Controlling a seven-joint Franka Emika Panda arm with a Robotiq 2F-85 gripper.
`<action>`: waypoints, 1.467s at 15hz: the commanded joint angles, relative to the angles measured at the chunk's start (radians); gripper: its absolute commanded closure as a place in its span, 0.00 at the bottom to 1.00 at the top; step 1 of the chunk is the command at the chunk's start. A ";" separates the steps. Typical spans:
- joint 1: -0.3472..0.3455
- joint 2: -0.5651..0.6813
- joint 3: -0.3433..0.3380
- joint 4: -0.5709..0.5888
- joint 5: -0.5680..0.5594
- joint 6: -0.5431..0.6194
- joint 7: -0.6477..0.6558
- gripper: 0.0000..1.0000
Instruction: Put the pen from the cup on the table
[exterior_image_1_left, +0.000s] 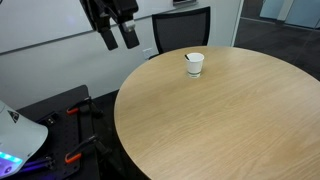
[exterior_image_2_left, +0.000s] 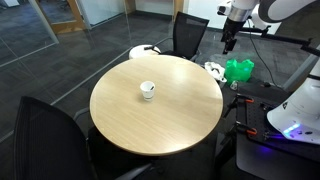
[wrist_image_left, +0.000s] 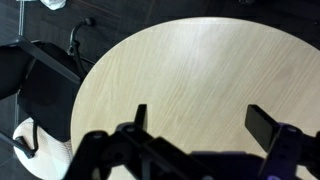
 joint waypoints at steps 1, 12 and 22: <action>0.048 -0.002 0.058 -0.024 0.070 0.029 0.092 0.00; 0.107 0.209 0.341 -0.008 0.135 0.331 0.590 0.00; 0.133 0.394 0.346 0.116 0.126 0.405 0.719 0.00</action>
